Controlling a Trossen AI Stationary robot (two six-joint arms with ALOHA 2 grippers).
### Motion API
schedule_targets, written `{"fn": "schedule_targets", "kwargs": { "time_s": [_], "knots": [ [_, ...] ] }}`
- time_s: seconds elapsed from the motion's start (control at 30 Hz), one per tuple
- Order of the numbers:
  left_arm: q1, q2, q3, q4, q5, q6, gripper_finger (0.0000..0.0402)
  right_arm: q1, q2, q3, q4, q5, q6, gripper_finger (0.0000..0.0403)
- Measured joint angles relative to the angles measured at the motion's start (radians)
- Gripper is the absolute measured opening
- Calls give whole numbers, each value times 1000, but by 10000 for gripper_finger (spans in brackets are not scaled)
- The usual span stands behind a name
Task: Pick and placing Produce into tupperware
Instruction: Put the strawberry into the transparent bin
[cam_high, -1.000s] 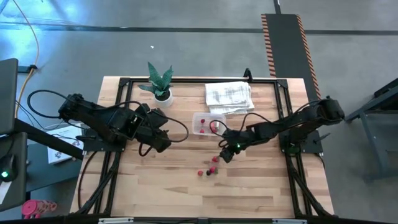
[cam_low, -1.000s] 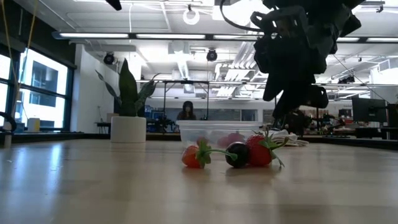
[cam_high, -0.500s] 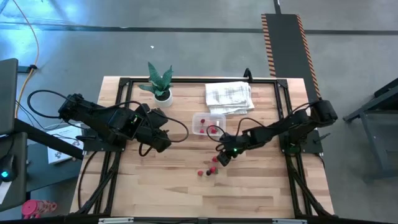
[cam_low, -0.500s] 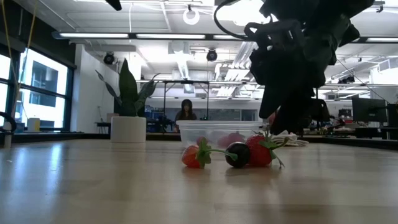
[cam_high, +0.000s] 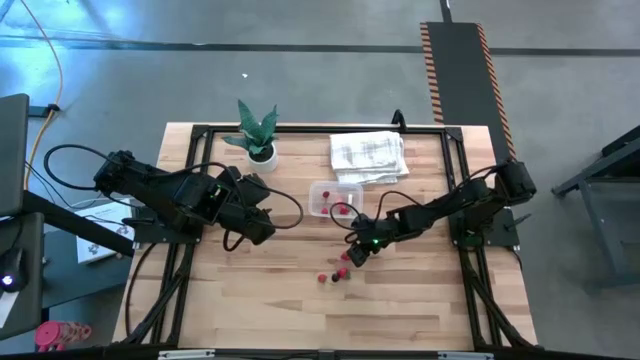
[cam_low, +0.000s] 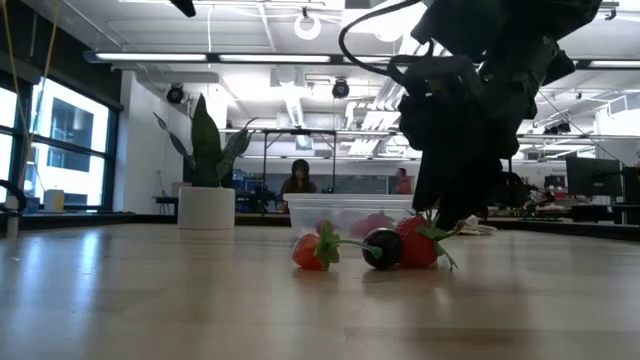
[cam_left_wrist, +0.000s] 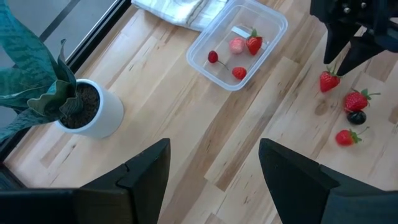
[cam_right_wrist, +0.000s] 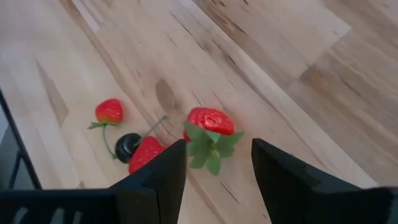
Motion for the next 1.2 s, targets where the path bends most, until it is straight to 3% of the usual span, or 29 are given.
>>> {"fn": "schedule_targets", "kwargs": {
  "time_s": [0.17, 0.4, 0.67, 0.83, 1.07, 1.2],
  "knots": [
    [0, 0, 0, 0, 0, 0, 234, -1, 0, 0, 29, 1, -5, 126],
    [0, 0, 0, -1, 0, 0, 234, -1, 0, 0, 27, 3, -8, 10],
    [0, 0, 0, -2, 0, 0, 234, -4, -14, 7, 19, 22, 4, 2],
    [0, 0, 0, -2, 0, 0, 234, -34, -73, 84, -24, 57, -64, 1],
    [0, 0, 0, -2, 0, 2, 234, -124, -112, 302, -464, 216, -288, 0],
    [0, 0, 0, -1, 0, 4, 234, -185, -96, 353, -537, 238, -397, 0]
  ]
}}
